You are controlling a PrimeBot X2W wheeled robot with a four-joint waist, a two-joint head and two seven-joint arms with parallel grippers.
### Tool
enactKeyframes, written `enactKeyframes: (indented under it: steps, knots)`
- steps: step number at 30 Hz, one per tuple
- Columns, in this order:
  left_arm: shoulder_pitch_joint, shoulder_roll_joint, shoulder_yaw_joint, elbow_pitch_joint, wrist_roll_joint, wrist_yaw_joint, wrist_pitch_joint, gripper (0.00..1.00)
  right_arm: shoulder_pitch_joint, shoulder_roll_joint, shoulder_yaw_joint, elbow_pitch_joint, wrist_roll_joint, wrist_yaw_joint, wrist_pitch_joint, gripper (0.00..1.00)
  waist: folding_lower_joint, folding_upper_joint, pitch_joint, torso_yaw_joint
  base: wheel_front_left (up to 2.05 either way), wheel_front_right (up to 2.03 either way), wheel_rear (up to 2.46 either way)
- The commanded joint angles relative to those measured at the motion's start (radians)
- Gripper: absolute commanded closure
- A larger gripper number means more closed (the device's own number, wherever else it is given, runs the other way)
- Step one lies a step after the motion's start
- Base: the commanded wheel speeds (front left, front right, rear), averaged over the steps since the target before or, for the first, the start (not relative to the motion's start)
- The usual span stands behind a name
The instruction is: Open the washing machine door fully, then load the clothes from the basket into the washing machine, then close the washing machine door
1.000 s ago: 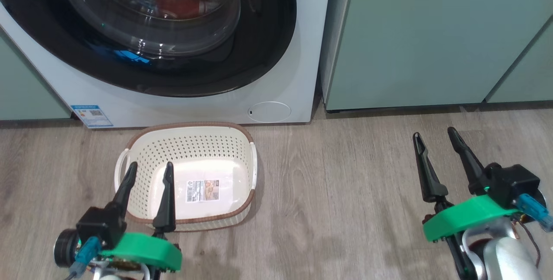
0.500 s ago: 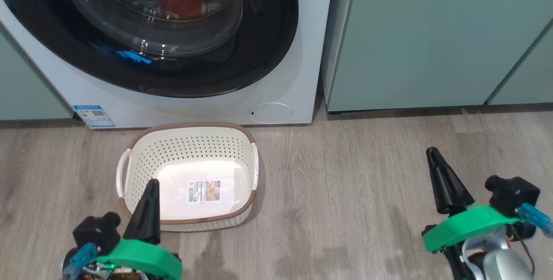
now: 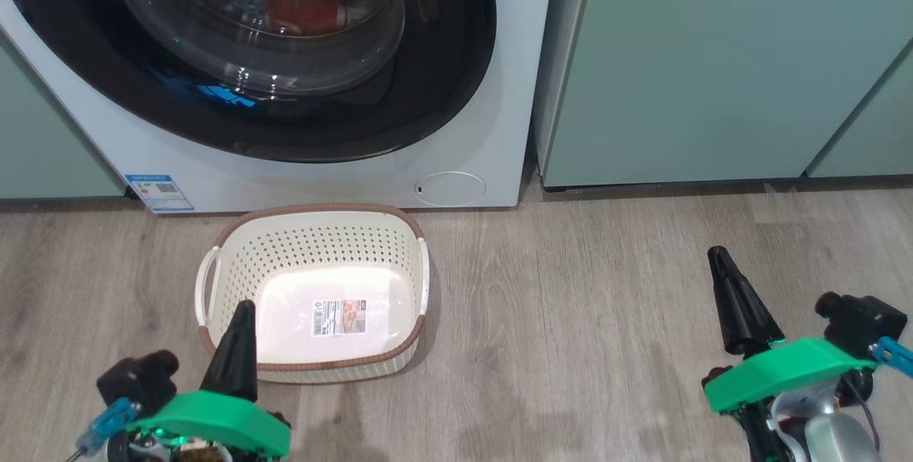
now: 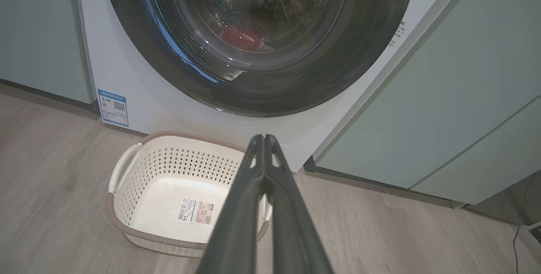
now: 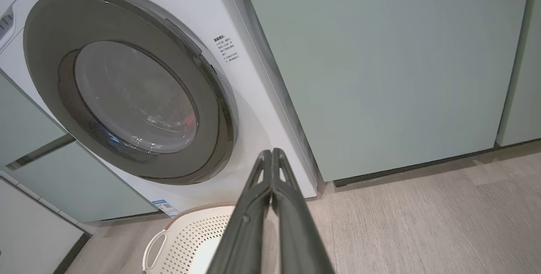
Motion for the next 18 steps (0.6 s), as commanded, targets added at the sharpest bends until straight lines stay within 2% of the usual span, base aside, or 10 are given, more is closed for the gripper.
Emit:
enactKeyframes:
  steps: [1,18]
  knots:
    - [-0.05,0.004,0.017,-0.026,-0.028,-0.005,0.005,1.0,-0.046,-0.015,0.0,-0.027,0.032,0.0,0.003,1.0,0.0,-0.0001,-0.001,0.001,0.0,0.0,0.0]
    - [-0.072,0.001,0.041,0.0,-0.209,-0.022,0.047,1.0,-0.059,-0.02,-0.004,-0.001,0.22,0.0,0.025,1.0,0.0,-0.0001,-0.007,0.007,0.0,0.0,0.0]
